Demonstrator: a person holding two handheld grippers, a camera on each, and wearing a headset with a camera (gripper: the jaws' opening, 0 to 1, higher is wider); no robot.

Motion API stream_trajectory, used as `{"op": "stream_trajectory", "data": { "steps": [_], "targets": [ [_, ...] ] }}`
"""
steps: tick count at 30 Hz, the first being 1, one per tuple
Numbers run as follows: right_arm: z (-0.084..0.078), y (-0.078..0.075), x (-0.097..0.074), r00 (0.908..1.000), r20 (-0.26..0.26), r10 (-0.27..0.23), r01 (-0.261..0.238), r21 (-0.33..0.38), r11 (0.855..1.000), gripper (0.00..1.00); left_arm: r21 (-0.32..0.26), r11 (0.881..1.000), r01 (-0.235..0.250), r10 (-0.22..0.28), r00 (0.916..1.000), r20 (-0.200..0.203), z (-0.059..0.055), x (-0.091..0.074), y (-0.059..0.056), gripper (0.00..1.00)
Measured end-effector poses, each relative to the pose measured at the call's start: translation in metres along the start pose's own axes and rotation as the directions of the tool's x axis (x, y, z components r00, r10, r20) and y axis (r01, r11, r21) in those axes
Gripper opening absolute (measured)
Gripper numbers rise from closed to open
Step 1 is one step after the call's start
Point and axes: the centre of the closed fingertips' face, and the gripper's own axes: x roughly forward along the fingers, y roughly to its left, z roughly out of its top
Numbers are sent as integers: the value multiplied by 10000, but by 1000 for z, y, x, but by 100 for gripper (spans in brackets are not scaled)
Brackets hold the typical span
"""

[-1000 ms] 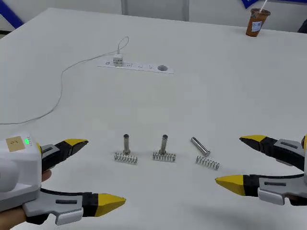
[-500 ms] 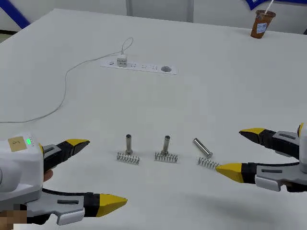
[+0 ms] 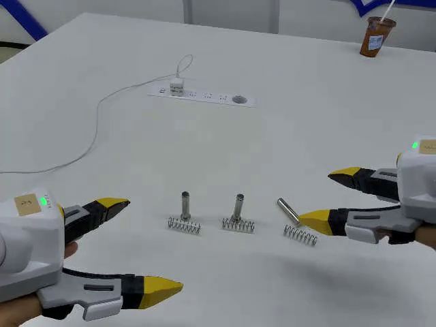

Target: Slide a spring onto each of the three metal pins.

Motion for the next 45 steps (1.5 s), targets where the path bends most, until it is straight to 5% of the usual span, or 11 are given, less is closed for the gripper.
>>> {"op": "stream_trajectory", "data": {
  "steps": [17,29,33,45],
  "targets": [
    [-3,-14,38,9886,-1498,-178,214,227,9995,43,-50,9999,94,-94,10000,-29,-4,1,0,95],
    [-25,-13,56,9607,-2767,-225,363,448,9983,32,-116,9998,159,-160,9999,-46,-7,3,-1,95],
    [-37,-16,62,9422,-3338,-271,507,621,9968,29,-119,9998,187,-188,9998,-74,-8,4,-1,94],
    [-49,-14,76,9141,-4051,-198,698,1091,9916,21,-125,9996,243,-244,9997,-97,-8,6,1,93]
  ]
}}
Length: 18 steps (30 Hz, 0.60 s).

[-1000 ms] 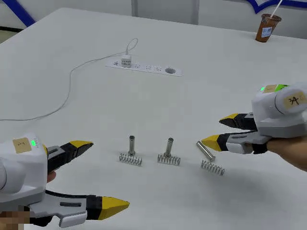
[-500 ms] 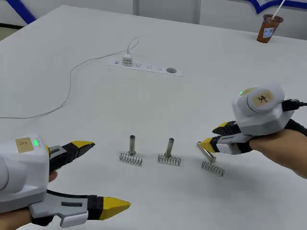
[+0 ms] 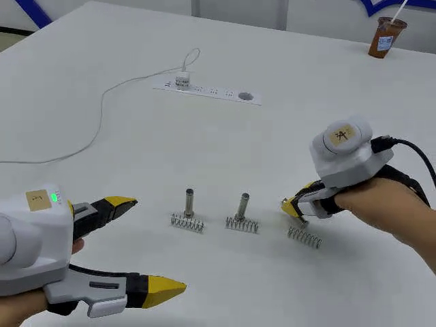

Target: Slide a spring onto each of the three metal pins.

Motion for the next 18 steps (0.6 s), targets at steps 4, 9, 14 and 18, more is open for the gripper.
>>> {"op": "stream_trajectory", "data": {
  "steps": [4,9,14,18],
  "targets": [
    [0,1,3,9998,-176,36,-34,113,9999,19,-28,10000,13,-13,10000,2,-1,0,0,93],
    [1,1,5,9992,-397,50,-38,299,9995,15,-60,10000,-7,7,10000,26,-1,-1,1,93],
    [-2,1,8,9976,-692,33,-1,461,9989,12,-77,10000,-3,3,10000,53,-2,0,2,93],
    [-4,3,9,9966,-815,77,-19,705,9975,11,-85,10000,13,-13,10000,45,-2,0,2,93]
  ]
}}
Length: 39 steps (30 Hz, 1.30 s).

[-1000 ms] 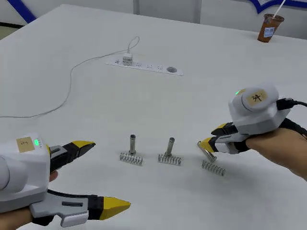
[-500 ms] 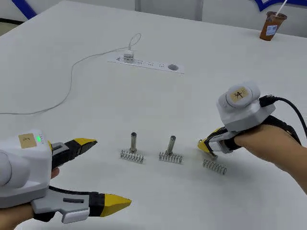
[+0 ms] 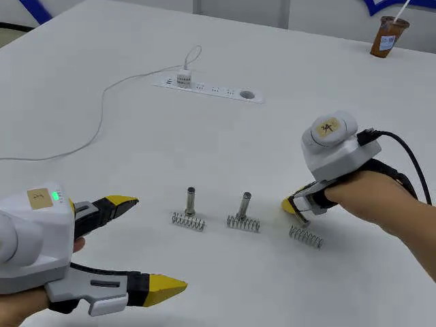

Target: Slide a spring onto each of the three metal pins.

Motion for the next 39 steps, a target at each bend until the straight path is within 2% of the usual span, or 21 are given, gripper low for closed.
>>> {"op": "stream_trajectory", "data": {
  "steps": [12,25,27,35,39],
  "targets": [
    [-1,2,-1,9993,-375,-66,73,210,9998,9,16,10000,58,-58,10000,-45,0,1,0,93],
    [-2,2,1,9940,-993,-463,473,76,9989,9,56,9999,131,-130,9998,-146,0,3,-2,93],
    [-2,1,1,9941,-984,-447,461,116,9989,9,66,9999,137,-136,9998,-139,1,4,-2,93],
    [-3,-6,2,9990,-373,-246,267,550,9981,9,191,9998,75,-73,9999,-112,5,2,-3,92],
    [-4,-5,1,9993,-220,-292,302,464,9985,9,237,9997,14,-12,10000,-81,7,-1,-2,92]
  ]
}}
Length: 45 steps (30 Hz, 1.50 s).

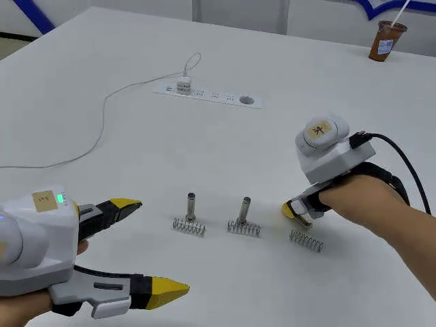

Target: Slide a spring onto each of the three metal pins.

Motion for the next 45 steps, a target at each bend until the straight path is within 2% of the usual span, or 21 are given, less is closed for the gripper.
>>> {"op": "stream_trajectory", "data": {
  "steps": [7,13,19,32,45],
  "targets": [
    [-6,-2,-7,9995,278,129,-138,300,9995,9,29,10000,-48,48,10000,-11,0,-1,1,92],
    [-5,-3,-18,9978,651,118,-148,447,9989,9,95,10000,23,-23,10000,30,3,2,0,92],
    [0,-2,-28,9943,1068,59,-111,480,9988,9,163,9998,81,-82,9999,67,6,4,-1,92],
    [4,0,-42,9864,1644,-50,-23,438,9990,9,267,9996,75,-78,9999,115,9,1,0,92],
    [-2,7,-53,9785,2062,-73,-29,492,9988,9,379,9992,113,-117,9999,102,13,2,-2,92]
  ]
}}
